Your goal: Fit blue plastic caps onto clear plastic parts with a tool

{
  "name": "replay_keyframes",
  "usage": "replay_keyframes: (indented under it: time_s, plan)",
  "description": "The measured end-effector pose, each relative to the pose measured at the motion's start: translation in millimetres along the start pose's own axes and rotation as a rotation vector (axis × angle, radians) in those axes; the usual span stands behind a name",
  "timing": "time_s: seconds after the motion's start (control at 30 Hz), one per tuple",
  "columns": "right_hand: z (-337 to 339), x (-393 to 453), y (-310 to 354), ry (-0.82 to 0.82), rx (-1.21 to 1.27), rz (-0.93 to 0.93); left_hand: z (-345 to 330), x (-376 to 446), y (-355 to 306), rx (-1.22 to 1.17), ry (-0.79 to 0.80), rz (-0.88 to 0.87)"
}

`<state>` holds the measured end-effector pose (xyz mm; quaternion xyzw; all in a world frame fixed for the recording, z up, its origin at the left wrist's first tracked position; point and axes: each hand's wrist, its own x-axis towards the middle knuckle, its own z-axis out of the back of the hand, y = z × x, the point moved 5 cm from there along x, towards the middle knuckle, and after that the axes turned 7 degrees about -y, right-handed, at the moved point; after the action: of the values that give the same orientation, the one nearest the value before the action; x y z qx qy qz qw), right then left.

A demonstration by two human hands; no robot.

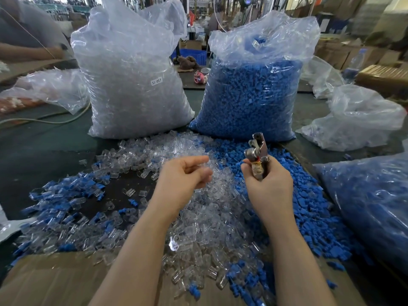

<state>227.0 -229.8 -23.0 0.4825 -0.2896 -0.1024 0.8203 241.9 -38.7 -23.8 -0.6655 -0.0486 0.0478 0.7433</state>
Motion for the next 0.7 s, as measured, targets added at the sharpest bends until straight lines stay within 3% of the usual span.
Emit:
replay_keyframes:
  time_s: [0.47, 0.7]
  plan:
    - [-6, -5, 13, 0.112, 0.268, 0.048, -14, -7, -1, -0.254, -0.073, 0.118]
    - [-7, -8, 16, 0.086, 0.26, 0.078, -21, -12, -6, -0.331, -0.059, 0.147]
